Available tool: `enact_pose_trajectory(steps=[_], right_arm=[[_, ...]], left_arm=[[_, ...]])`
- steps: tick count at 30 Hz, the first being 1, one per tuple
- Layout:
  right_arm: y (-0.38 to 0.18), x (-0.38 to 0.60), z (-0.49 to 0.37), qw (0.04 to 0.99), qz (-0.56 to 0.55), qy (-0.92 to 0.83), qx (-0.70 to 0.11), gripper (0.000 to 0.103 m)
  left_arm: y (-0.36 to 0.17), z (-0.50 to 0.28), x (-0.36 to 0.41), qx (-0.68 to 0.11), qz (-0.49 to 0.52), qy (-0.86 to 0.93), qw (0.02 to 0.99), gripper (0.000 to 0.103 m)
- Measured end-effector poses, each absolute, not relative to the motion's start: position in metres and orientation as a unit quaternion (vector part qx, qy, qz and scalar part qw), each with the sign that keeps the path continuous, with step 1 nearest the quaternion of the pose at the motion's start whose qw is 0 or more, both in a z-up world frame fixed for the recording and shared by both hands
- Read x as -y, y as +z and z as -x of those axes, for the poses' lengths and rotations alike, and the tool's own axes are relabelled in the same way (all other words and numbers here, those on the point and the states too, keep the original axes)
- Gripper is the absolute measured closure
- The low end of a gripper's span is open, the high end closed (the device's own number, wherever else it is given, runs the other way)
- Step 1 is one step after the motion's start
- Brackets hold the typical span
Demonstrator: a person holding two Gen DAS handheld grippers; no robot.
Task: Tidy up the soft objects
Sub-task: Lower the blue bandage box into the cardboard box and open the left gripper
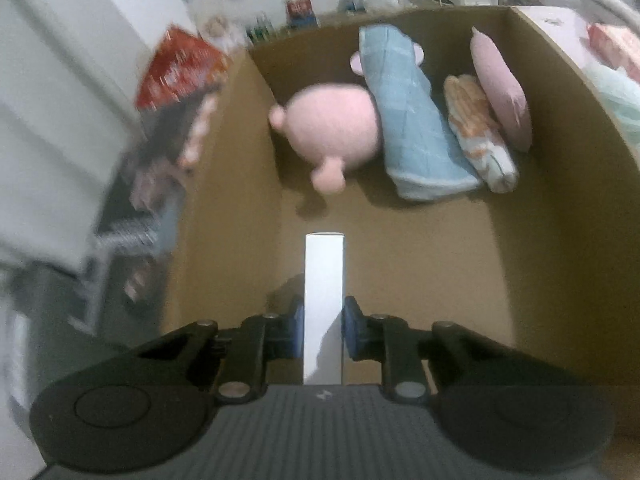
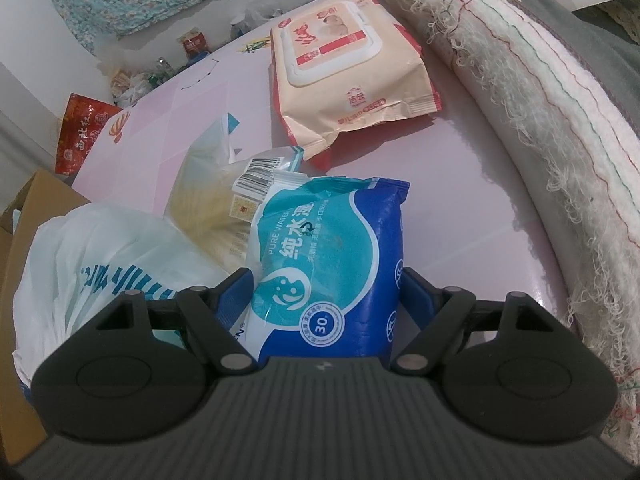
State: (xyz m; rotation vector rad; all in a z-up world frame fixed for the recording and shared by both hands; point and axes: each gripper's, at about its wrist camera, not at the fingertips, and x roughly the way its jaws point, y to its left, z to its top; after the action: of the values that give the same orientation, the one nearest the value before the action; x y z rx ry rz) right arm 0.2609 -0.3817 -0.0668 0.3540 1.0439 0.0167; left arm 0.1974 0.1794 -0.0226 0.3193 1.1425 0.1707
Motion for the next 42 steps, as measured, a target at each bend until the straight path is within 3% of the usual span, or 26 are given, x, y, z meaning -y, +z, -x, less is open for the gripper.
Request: enact_pose_trajectory(steps=[4,6,10,17,20,24,26,27,30,42], right_arm=[[-0.067,0.382,-0.260,0.852,-0.169,0.010,-0.495,0.024],[-0.067,0.382,-0.259,0.852,-0.170,0.011,-0.495,0.024],[-0.066,0.382,-0.259,0.852,-0.170,0.013,-0.495,0.024],[-0.067,0.384,-0.257,0.853,-0.173,0.017,-0.492,0.023],[-0.067,0.385,-0.256,0.854,-0.174,0.019,-0.490,0.023],[-0.067,0.385,-0.257,0.854,-0.174,0.020,-0.491,0.023],[-0.067,0.385,-0.256,0.853,-0.176,0.021,-0.491,0.023],[-0.067,0.385,-0.256,0.853,-0.176,0.022,-0.491,0.023],[-0.067,0.385,-0.256,0.854,-0.176,0.024,-0.490,0.023],[-0.067,0.386,-0.254,0.856,-0.181,0.024,-0.483,0.024]], left_arm=[[-0.031,-0.210,-0.155,-0.495,-0.259,0.109,0.822,0.082],[-0.039,-0.212,-0.148,-0.495,-0.270,0.092,0.821,0.076],[-0.041,-0.209,-0.147,-0.519,-0.196,0.027,0.832,0.042],[-0.037,-0.204,-0.164,-0.544,-0.143,0.017,0.827,0.040],[-0.047,-0.202,-0.162,-0.574,-0.140,0.004,0.807,0.030],[-0.065,-0.203,-0.163,-0.590,-0.149,0.025,0.793,0.034],[-0.070,-0.208,-0.166,-0.598,-0.137,0.032,0.789,0.045],[-0.071,-0.211,-0.168,-0.601,-0.128,0.037,0.788,0.056],[-0.070,-0.217,-0.170,-0.596,-0.132,0.046,0.791,0.066],[-0.075,-0.238,-0.177,-0.575,-0.136,0.059,0.805,0.077]])
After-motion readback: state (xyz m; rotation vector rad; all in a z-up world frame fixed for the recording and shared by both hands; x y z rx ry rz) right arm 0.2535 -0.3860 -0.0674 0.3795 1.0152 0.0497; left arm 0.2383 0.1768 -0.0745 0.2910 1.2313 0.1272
